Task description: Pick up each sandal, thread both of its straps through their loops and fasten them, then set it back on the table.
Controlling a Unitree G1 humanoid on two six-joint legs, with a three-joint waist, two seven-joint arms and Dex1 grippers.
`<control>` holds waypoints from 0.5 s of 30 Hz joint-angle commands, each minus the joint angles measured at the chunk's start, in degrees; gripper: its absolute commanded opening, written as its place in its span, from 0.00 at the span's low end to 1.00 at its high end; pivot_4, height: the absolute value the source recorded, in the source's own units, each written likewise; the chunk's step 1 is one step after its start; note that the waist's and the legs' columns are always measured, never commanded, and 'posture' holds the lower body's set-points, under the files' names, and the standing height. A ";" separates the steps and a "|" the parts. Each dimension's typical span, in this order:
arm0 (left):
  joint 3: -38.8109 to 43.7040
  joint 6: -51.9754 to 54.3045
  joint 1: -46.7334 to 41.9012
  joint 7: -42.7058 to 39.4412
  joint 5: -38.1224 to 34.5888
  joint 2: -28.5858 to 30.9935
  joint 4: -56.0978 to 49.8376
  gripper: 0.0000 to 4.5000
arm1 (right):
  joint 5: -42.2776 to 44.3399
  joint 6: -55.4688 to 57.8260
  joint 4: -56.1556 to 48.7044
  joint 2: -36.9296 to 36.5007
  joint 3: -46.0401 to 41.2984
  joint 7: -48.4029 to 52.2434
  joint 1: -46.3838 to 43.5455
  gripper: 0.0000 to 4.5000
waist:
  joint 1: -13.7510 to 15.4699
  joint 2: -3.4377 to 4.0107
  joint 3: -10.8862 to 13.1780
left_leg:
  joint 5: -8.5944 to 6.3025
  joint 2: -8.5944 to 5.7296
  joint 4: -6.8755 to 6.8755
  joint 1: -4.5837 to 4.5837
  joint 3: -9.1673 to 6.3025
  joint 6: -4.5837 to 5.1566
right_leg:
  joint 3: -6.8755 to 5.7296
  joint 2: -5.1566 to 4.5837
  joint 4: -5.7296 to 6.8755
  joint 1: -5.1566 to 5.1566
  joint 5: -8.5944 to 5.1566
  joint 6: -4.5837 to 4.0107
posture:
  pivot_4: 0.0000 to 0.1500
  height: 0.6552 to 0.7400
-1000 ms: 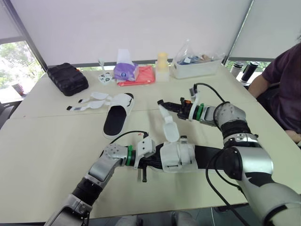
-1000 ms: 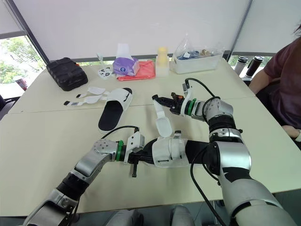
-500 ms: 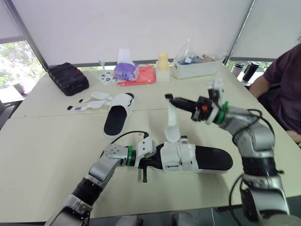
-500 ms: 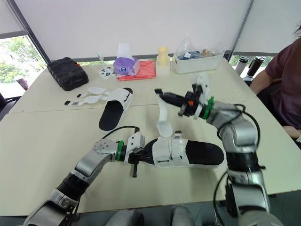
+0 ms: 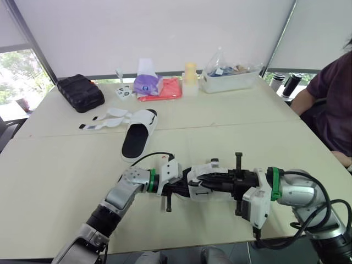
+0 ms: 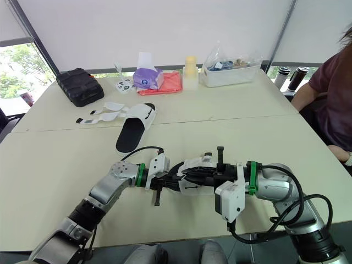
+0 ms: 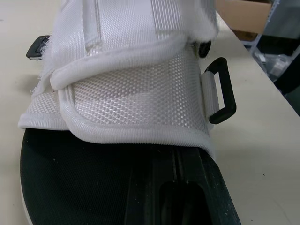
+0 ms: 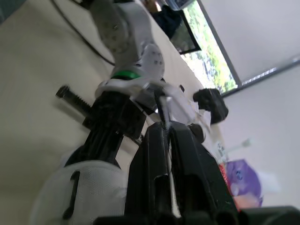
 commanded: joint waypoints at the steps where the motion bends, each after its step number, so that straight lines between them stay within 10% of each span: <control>1: -2.42 1.21 0.42 0.92 3.94 -0.07 4.45 0.00 | -1.33 -4.63 0.46 0.24 -0.48 -3.88 -1.46 0.43 | 0.11 0.01 0.00 | 0.00 0.00 0.00 -0.01 -0.01 0.00 | 0.00 0.00 0.00 0.00 0.00 -0.01 | 1.00 1.00; 6: -2.17 1.15 0.39 0.77 3.69 -0.06 4.92 0.00 | -1.62 -14.20 1.38 -5.12 -2.06 -4.99 7.07 0.99 | 0.74 -0.03 0.00 | -0.01 -0.04 0.00 -0.05 -0.06 0.02 | -0.02 -0.02 -0.05 0.03 -0.01 -0.02 | 1.00 1.00; 12: -1.93 1.38 0.43 0.68 3.43 -0.32 5.21 0.00 | -3.64 -19.86 -1.99 -9.51 -1.95 -6.83 23.63 0.99 | 0.48 -0.04 0.00 | -0.04 -0.03 0.00 0.01 -0.06 0.08 | -0.02 -0.02 -0.10 0.12 -0.03 -0.03 | 1.00 1.00; 15: -2.02 1.48 0.53 0.70 3.46 -0.39 4.96 0.00 | 8.36 2.93 -5.65 -9.59 -4.98 -13.03 25.96 0.99 | -0.02 -0.03 0.02 | -0.05 -0.02 0.00 0.34 -0.03 0.09 | 0.01 -0.01 -0.14 0.47 -0.29 0.03 | 1.00 1.00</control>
